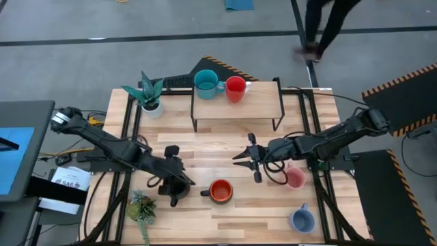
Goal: Place coffee mugs
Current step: Put the black mug on the shelf
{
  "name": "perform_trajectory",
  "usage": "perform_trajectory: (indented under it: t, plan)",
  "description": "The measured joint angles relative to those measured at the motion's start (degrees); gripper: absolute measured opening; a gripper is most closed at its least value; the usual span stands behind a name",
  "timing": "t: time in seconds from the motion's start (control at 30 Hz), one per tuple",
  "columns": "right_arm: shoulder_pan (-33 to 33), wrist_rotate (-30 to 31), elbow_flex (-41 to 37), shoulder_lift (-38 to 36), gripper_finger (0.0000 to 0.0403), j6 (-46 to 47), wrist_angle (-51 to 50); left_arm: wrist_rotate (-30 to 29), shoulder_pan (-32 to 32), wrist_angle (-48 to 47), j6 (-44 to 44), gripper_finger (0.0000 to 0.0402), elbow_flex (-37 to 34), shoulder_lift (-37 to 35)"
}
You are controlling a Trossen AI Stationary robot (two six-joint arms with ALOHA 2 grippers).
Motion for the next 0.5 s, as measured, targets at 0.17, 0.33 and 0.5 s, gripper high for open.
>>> perform_trajectory:
  t: [0.17, 0.33, 0.5]
  plan:
    - [0.1, -0.1, 0.0, 0.0, 0.0107, 0.0, -0.2, 2.2, -0.7, -8.4, 0.6, 0.0171, 4.9, 6.2]
    - [0.1, -0.1, 0.0, 0.0, 0.0107, 0.2, -0.5, 3.8, -0.9, -10.3, 4.1, 0.0171, 5.5, 9.3]
    - [0.1, -0.1, 0.0, 0.0, 0.0107, 0.2, -0.5, 2.3, -0.8, -14.3, 4.2, 0.0171, 5.5, 12.6]
